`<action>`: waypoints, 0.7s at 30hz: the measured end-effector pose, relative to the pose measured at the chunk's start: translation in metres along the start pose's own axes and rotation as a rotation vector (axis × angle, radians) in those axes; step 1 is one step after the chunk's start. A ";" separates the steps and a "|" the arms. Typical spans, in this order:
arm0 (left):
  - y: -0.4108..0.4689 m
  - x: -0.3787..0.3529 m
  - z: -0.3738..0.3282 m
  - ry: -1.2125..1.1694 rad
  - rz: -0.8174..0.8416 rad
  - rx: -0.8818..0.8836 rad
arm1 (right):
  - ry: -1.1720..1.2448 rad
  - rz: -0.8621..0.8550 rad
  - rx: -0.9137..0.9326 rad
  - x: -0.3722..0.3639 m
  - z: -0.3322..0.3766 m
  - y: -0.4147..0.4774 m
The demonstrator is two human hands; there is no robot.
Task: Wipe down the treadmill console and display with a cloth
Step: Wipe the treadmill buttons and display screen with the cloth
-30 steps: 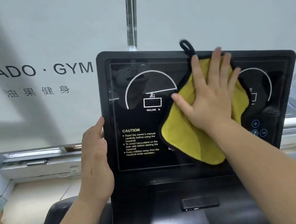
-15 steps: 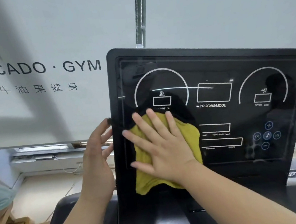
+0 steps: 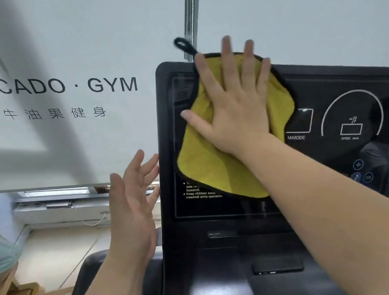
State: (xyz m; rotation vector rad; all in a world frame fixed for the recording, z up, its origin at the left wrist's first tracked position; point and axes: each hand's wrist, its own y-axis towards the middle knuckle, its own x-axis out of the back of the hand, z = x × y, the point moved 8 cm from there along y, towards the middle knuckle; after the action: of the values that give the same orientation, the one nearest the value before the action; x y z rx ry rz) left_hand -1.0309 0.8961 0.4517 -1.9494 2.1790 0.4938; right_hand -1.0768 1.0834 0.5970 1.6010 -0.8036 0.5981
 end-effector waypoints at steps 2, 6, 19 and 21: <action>0.001 0.002 0.000 -0.046 -0.015 0.016 | -0.001 0.011 0.092 -0.004 0.028 -0.009; -0.002 0.010 0.007 -0.096 -0.174 0.017 | 0.049 0.058 0.296 -0.030 0.077 -0.072; -0.036 0.018 0.038 0.358 -0.249 -0.054 | 0.013 0.123 0.298 -0.077 0.012 -0.202; -0.038 0.019 0.040 0.419 -0.210 -0.075 | 0.018 0.103 0.156 -0.068 -0.020 -0.186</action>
State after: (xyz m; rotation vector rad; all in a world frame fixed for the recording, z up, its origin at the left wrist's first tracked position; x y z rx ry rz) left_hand -0.9990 0.8894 0.4031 -2.4736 2.1616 0.1434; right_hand -0.9751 1.1283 0.4320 1.7007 -0.8470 0.7635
